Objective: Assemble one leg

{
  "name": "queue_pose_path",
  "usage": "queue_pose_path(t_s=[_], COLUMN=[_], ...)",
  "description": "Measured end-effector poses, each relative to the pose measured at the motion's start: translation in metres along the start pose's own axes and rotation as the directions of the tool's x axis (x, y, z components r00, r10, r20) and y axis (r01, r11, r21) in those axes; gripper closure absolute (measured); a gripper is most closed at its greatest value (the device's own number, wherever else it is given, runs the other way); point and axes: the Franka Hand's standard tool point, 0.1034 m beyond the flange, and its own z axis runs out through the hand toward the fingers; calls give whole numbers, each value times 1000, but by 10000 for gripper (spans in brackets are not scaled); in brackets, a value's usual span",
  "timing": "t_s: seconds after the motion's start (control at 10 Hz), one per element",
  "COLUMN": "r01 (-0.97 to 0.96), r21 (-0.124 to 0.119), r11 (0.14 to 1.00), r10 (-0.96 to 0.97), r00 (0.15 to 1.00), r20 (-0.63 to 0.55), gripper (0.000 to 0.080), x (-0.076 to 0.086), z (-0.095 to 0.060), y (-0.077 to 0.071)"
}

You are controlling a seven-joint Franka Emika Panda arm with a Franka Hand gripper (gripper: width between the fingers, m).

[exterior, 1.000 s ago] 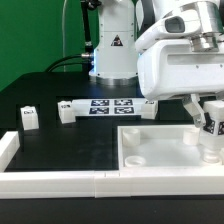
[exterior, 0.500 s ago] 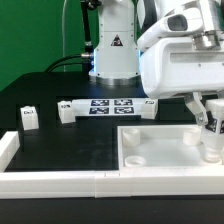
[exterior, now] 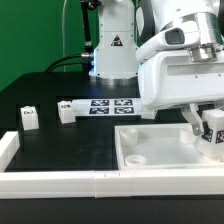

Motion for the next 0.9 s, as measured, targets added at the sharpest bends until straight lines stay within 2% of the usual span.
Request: queue_pose_path(t_s=[0.2,0.5,0.6,0.7,0.8,0.9], r01=[-1,0,0,0,0,0], r21=[-13,-11,-11,-11,-11,-11], r11=[1000,1000,1000,1000,1000,1000], r10=[1,-1,-1,-1,-1,-1], r00=[999,999,999,999,999,999], r20=[-35,-34,-33,-33,-33,-33], gripper=[509,509,335,335,200,160], x=[2,3,2,2,2,2], z=[2,2,2,2,2,2], y=[1,0,0,0,-1,-1])
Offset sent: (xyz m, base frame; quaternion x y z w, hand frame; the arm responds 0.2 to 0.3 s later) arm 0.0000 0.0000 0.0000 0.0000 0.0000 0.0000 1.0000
